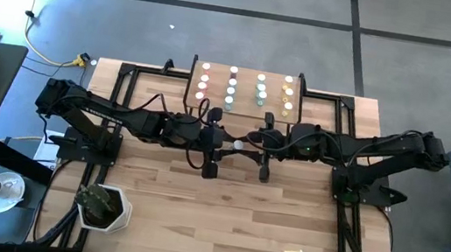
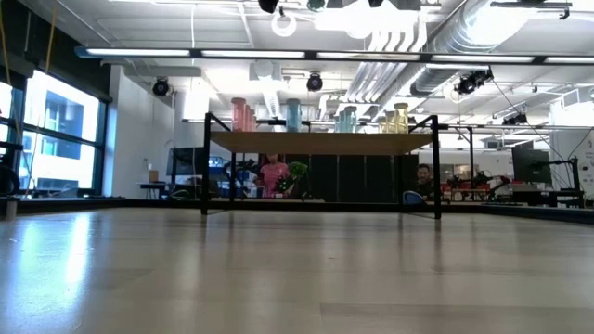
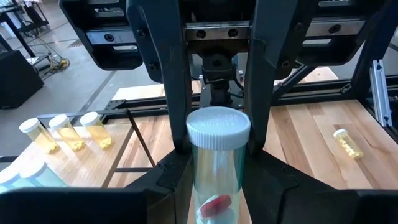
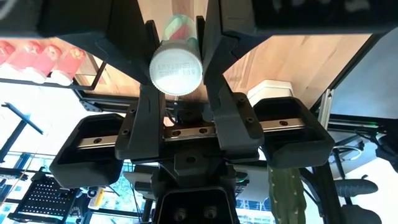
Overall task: Pick and place medicine bottles onto shelf by color
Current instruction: Put the green pill bottle on the shelf aligned with the other green pill bottles
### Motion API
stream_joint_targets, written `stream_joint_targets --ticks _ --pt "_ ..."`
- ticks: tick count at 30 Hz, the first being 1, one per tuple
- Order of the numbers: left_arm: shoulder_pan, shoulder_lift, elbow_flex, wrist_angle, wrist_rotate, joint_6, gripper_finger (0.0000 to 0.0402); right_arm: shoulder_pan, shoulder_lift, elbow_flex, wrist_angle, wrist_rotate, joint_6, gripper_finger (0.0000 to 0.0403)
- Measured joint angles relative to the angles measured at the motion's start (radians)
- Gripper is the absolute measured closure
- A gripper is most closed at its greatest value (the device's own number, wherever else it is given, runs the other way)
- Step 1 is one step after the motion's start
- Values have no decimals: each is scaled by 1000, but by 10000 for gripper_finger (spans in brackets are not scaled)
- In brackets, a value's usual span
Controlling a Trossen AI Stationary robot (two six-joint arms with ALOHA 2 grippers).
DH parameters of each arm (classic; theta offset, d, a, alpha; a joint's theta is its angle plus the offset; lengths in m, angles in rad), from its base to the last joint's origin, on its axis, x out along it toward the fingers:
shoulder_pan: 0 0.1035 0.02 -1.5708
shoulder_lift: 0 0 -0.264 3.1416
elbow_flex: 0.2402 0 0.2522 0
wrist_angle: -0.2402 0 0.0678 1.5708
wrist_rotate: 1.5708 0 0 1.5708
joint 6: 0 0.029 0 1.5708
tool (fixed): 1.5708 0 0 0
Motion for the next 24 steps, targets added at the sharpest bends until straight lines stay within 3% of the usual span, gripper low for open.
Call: stream_joint_targets --ticks 17,24 --pt "0 0 0 -13 3 -9 212 0 0 -1 -2 11 -1 288" --pt "0 0 1 -15 -1 -45 202 0 -4 -2 -5 11 -1 288"
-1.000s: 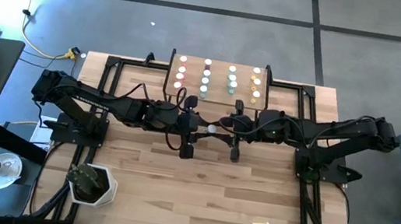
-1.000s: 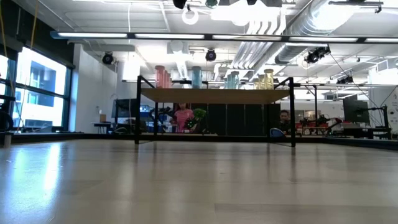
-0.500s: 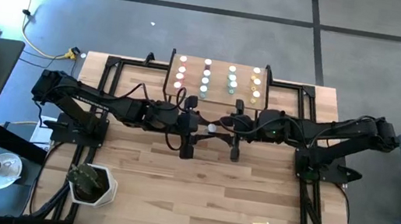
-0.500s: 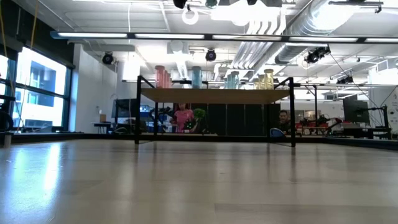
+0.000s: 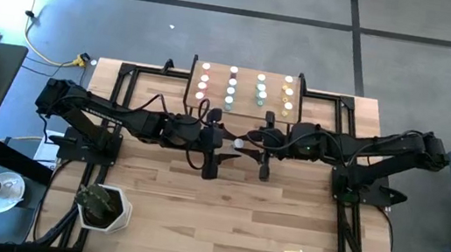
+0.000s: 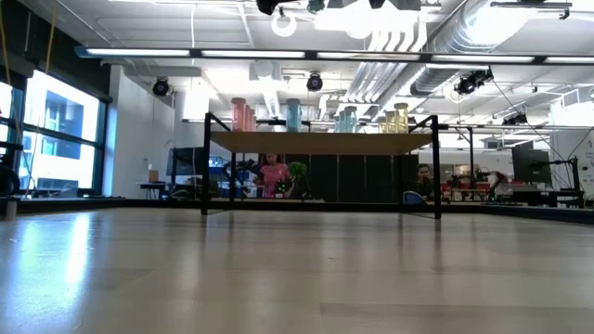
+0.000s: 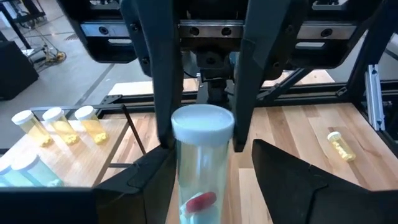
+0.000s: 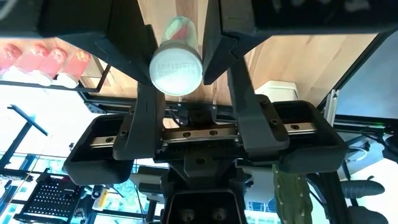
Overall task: Pick and place medicine bottles onto shelf by color
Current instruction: Put the green pill bottle on the shelf aligned with the other green pill bottles
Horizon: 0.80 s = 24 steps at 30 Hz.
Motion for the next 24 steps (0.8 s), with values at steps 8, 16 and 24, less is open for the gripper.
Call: stream_joint_targets --ticks 8,16,24 --pt "0 0 0 -24 -90 -10 202 0 -23 0 -8 1 -1 288" --pt "0 -3 0 -33 -101 -8 202 0 -79 0 -48 2 0 288" --pt "0 -16 0 -30 -128 34 202 -1 -153 0 -105 81 -16 288"
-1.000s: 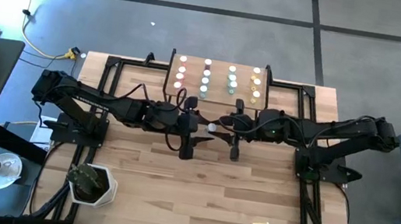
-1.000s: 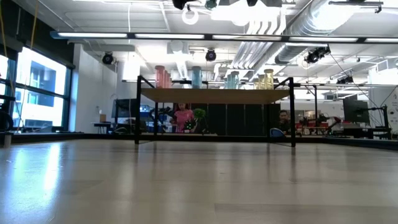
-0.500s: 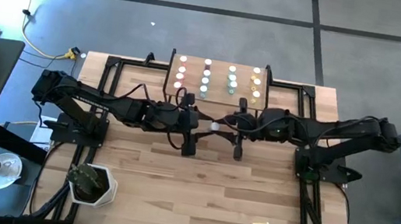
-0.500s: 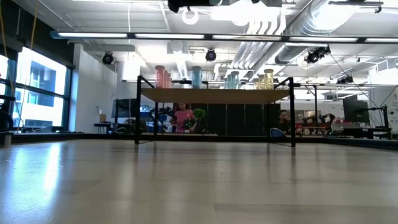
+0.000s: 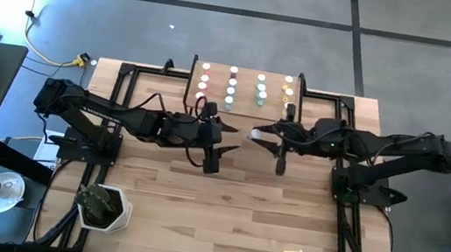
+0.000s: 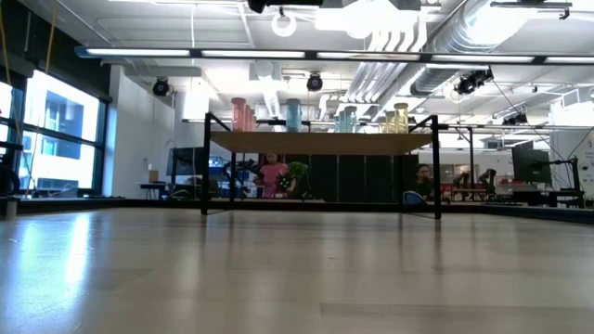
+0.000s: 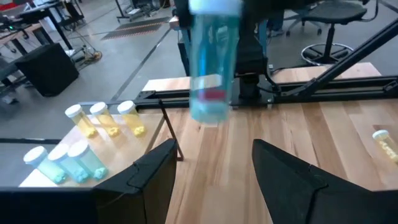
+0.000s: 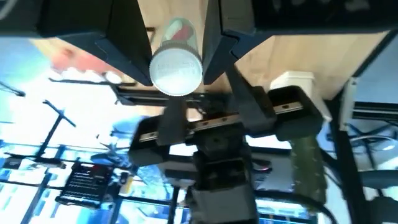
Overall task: Pick and place medicine bottles onto shelf by color
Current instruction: Put the green pill bottle on the shelf aligned with the other green pill bottles
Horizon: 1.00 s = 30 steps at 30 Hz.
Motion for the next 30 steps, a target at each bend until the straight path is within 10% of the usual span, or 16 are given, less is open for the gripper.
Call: stream_joint_targets --ticks 22,30 --pt "0 -255 0 -257 -7 1 202 -272 -137 -13 -102 40 -22 288" --pt "3 -255 -134 -183 -7 -69 202 -418 -71 -89 -67 -109 75 288"
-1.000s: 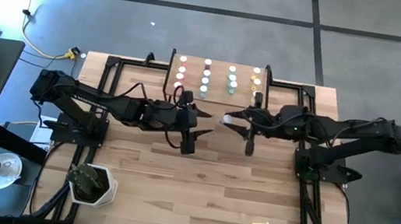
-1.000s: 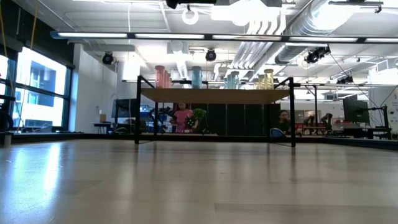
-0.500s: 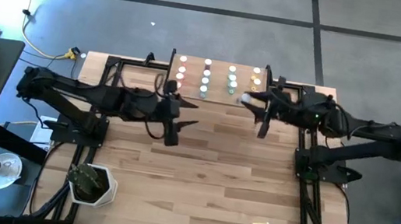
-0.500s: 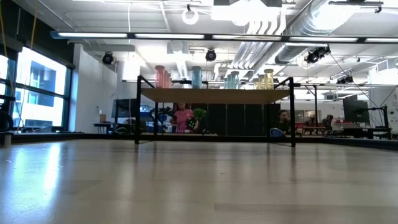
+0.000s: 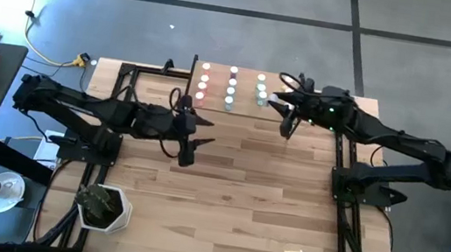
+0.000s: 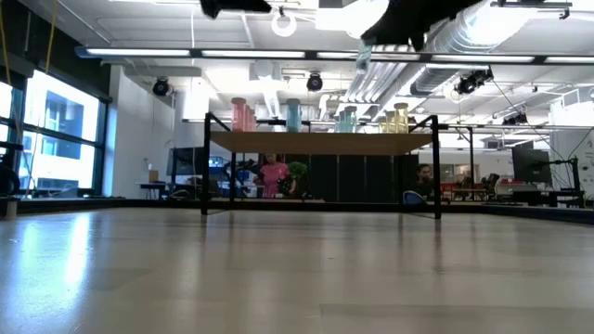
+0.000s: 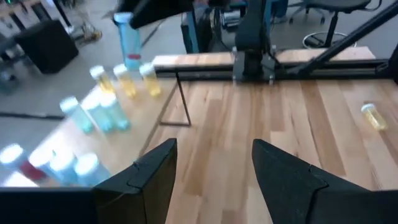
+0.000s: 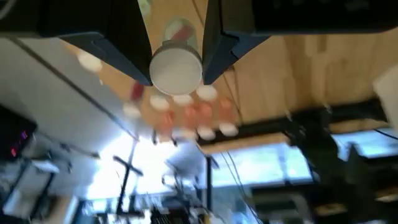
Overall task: Pick and place medicine bottles onto shelf by color
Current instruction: Put the green pill bottle on the shelf aligned with the other green pill bottles
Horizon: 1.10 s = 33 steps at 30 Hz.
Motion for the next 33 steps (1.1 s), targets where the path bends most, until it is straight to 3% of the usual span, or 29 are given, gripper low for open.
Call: stream_joint_targets --ticks 12,21,33 --pt "18 -46 -238 281 13 -74 202 -41 164 -19 -3 -29 42 288" --pt "24 -47 -292 324 16 -89 202 -45 260 -19 39 2 100 288" --pt "25 -54 -292 338 16 -86 202 -51 297 -19 28 27 108 288"
